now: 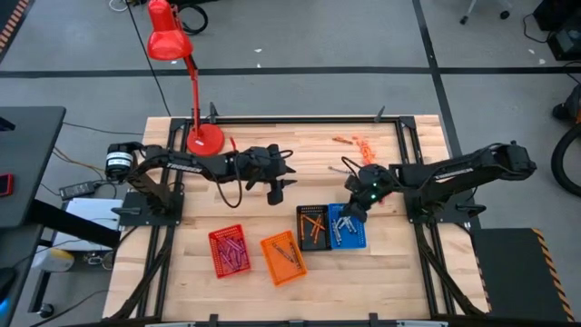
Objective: Sort crayons
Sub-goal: Put the black crayon into the blue bin
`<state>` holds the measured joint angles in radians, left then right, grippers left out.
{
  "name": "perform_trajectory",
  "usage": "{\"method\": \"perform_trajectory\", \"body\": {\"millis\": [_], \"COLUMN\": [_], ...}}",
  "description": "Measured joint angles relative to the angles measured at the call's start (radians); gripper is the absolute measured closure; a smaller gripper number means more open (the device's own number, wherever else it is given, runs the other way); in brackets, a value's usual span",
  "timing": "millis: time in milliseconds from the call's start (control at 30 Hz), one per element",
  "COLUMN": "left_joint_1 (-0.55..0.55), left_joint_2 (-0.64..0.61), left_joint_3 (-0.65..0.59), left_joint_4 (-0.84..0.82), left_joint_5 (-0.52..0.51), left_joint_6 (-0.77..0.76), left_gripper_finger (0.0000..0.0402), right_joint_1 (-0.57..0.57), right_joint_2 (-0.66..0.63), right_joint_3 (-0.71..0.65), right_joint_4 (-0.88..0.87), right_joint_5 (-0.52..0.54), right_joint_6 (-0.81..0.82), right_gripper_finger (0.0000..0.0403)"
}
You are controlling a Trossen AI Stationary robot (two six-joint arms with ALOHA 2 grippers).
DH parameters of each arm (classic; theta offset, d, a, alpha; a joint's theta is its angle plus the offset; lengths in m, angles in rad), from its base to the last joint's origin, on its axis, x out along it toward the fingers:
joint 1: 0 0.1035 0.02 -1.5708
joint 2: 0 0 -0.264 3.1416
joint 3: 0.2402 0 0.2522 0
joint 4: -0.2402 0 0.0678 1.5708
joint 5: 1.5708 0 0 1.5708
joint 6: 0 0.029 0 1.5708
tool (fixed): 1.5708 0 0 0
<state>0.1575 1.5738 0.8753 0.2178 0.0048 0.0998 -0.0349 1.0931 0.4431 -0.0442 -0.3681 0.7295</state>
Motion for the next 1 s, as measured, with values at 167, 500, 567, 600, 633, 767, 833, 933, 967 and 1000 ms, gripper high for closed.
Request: {"method": "perform_trajectory", "body": {"millis": [167,500,567,600,633,767,833,933,967,1000], "left_joint_1": [0.021,0.058,0.062,0.064,0.065,0.071,0.071,0.071,0.07,0.069], "left_joint_2": [0.0,0.0,0.0,0.0,0.0,0.0,0.0,0.0,0.0,0.0], "left_joint_3": [0.0,0.0,0.0,0.0,0.0,0.0,0.0,0.0,0.0,0.0], "left_joint_4": [0.013,0.121,0.123,0.123,0.123,0.127,0.135,0.139,0.139,0.139], "left_joint_5": [0.0,0.0,0.0,0.0,0.0,0.0,0.0,0.0,0.0,0.0], "left_joint_6": [0.011,0.026,0.026,0.027,0.027,0.042,0.046,0.046,0.046,0.046], "left_gripper_finger": [0.024,0.024,0.024,0.024,0.024,0.024,0.024,0.024,0.024,0.024], "right_joint_1": [0.056,0.128,0.128,0.127,0.127,0.114,0.102,0.085,0.079,0.075], "right_joint_2": [-0.041,-0.006,-0.005,-0.005,-0.005,-0.012,-0.025,-0.041,-0.043,-0.043], "right_joint_3": [0.0,0.0,0.0,0.0,0.0,0.0,0.016,0.071,0.092,0.114], "right_joint_4": [-0.145,-0.161,-0.159,-0.16,-0.159,-0.159,-0.189,-0.261,-0.291,-0.324], "right_joint_5": [0.07,0.113,0.117,0.117,0.117,0.108,0.109,0.119,0.123,0.134], "right_joint_6": [0.081,0.169,0.169,0.169,0.169,0.169,0.166,0.125,0.106,0.084], "right_gripper_finger": [0.0361,0.0348,0.0336,0.0329,0.0323,0.03,0.0294,0.0293,0.0293,0.0293]}}
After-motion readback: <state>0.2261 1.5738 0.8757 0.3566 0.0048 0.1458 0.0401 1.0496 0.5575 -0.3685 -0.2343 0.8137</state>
